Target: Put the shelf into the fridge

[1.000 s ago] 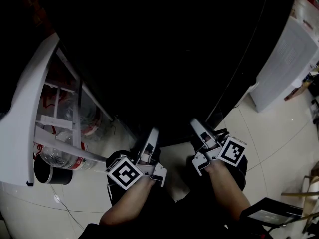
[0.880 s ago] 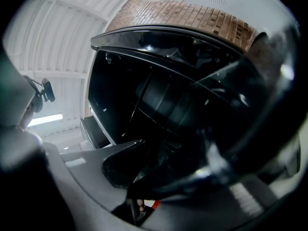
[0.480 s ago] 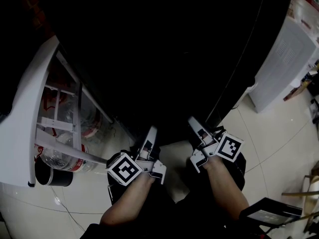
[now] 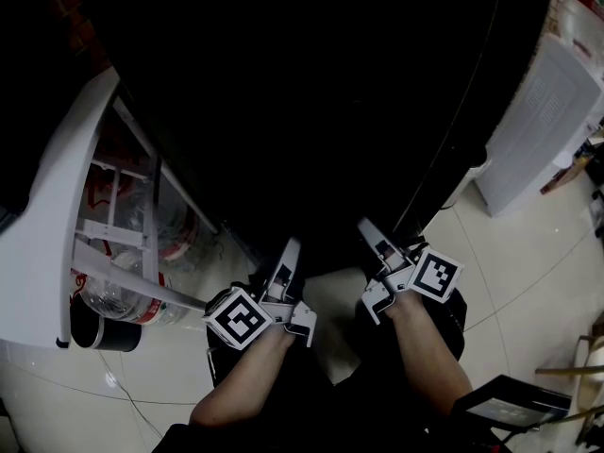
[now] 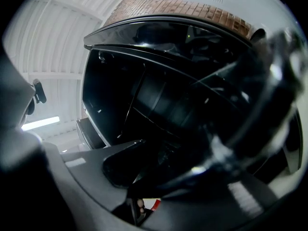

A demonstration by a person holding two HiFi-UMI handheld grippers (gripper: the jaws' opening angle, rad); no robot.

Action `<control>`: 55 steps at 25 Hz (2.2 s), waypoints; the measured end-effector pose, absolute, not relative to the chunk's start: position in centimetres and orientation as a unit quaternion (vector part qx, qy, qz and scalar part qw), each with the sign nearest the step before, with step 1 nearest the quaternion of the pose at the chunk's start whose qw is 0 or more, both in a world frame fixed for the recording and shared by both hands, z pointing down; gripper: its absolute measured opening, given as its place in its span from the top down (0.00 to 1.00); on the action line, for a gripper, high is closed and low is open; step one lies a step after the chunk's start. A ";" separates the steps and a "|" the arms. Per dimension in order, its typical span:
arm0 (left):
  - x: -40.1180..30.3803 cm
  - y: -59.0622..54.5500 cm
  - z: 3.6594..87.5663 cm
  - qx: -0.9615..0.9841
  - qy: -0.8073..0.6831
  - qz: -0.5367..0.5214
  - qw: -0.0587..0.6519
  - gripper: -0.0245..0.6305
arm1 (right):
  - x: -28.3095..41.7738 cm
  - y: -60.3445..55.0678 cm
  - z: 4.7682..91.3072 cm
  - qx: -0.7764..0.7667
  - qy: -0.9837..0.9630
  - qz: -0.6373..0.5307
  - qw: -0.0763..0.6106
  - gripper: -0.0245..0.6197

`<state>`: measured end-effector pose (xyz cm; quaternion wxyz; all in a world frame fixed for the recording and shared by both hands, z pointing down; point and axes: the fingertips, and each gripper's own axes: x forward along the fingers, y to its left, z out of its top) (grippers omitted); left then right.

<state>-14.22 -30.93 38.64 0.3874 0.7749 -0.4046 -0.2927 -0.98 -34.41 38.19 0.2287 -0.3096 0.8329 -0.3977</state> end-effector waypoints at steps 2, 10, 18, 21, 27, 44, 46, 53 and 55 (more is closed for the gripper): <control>-13.9 -30.7 38.4 0.777 -0.394 -0.300 0.388 0.84 | -0.9 -34.5 38.4 -0.311 0.829 -0.404 0.230 0.81; -11.9 -29.7 38.5 0.767 -0.357 -0.320 0.426 0.86 | -0.7 -35.0 38.3 -0.319 0.825 -0.405 0.232 0.82; -12.2 -30.3 38.8 0.727 -0.373 -0.351 0.457 0.89 | -1.1 -35.2 38.2 -0.321 0.832 -0.393 0.224 0.78; -12.3 -30.5 38.9 0.714 -0.374 -0.360 0.470 0.91 | -1.4 -34.0 38.3 -0.322 0.841 -0.385 0.201 0.71; -13.0 -31.1 39.0 0.698 -0.385 -0.368 0.478 0.91 | -0.6 -31.1 38.3 -0.298 0.839 -0.404 0.211 0.78; -12.4 -30.2 38.3 0.746 -0.412 -0.321 0.413 0.86 | 0.3 -34.1 37.9 -0.331 0.814 -0.416 0.233 0.81; -12.3 -30.4 38.4 0.748 -0.408 -0.324 0.411 0.87 | 0.3 -34.5 37.9 -0.335 0.813 -0.414 0.233 0.81; -12.9 -32.8 37.7 0.733 -0.409 -0.351 0.415 0.87 | -0.4 -36.2 37.4 -0.344 0.814 -0.406 0.231 0.79; -13.1 -33.0 37.9 0.731 -0.421 -0.345 0.412 0.87 | -0.5 -36.2 37.5 -0.347 0.815 -0.404 0.229 0.79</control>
